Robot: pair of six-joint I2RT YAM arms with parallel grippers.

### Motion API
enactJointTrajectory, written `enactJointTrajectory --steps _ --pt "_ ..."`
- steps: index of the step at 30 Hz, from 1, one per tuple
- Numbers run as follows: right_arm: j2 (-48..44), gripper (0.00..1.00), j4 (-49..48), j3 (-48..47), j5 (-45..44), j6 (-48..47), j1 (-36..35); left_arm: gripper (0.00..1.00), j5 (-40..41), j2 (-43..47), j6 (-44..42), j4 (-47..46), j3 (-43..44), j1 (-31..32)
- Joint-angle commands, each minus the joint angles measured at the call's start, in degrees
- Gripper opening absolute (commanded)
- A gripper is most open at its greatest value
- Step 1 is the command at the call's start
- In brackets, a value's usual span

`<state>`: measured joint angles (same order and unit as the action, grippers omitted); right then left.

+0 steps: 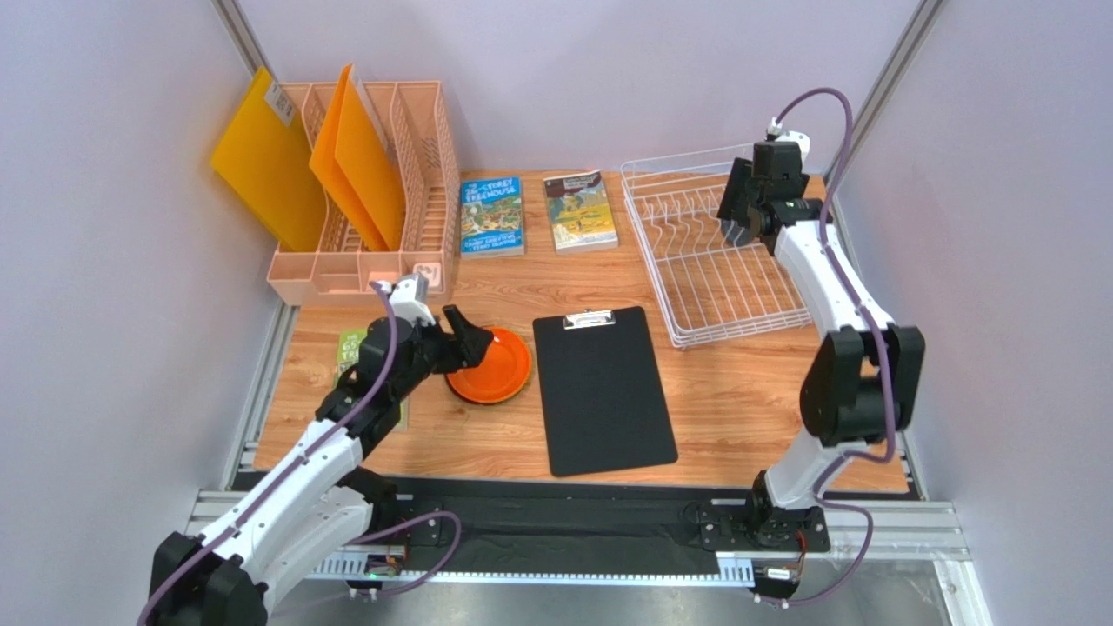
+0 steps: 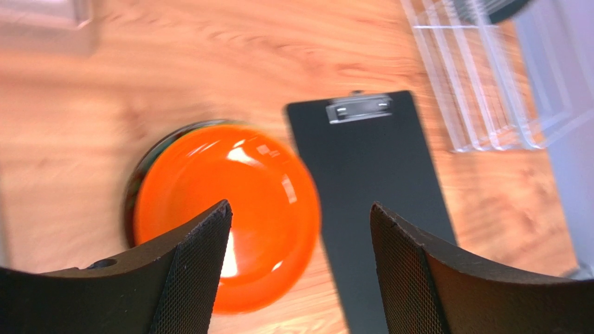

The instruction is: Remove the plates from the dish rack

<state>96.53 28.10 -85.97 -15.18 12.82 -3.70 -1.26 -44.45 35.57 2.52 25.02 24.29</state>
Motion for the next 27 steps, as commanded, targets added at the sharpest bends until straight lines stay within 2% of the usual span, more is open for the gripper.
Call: enactJointTrajectory --steps 1,5,11,19,24,27 --pt "8.9 0.70 -3.8 -10.8 -2.7 -4.0 2.6 0.79 -13.4 -5.3 -5.4 -5.6 5.0 0.1" --pt "18.1 0.69 -3.0 -18.7 -2.2 -7.2 3.2 0.79 -15.5 -9.0 -5.6 -10.2 4.5 0.1" --pt "26.0 0.66 -1.9 -27.0 -0.6 -9.2 6.0 0.79 -15.2 -13.1 -6.6 -12.5 4.1 0.1" --pt "31.0 0.62 -0.6 -29.8 2.3 -9.1 7.7 0.79 -15.7 -18.4 -6.7 -14.2 5.4 0.1" --pt "32.0 0.54 -0.8 -29.8 6.7 -10.4 8.4 0.78 -15.1 -20.2 -6.7 -14.7 5.4 0.1" --pt "32.1 0.41 -0.9 -29.6 9.3 -11.0 8.4 0.78 -14.9 -20.6 -6.4 -14.9 5.0 0.1"
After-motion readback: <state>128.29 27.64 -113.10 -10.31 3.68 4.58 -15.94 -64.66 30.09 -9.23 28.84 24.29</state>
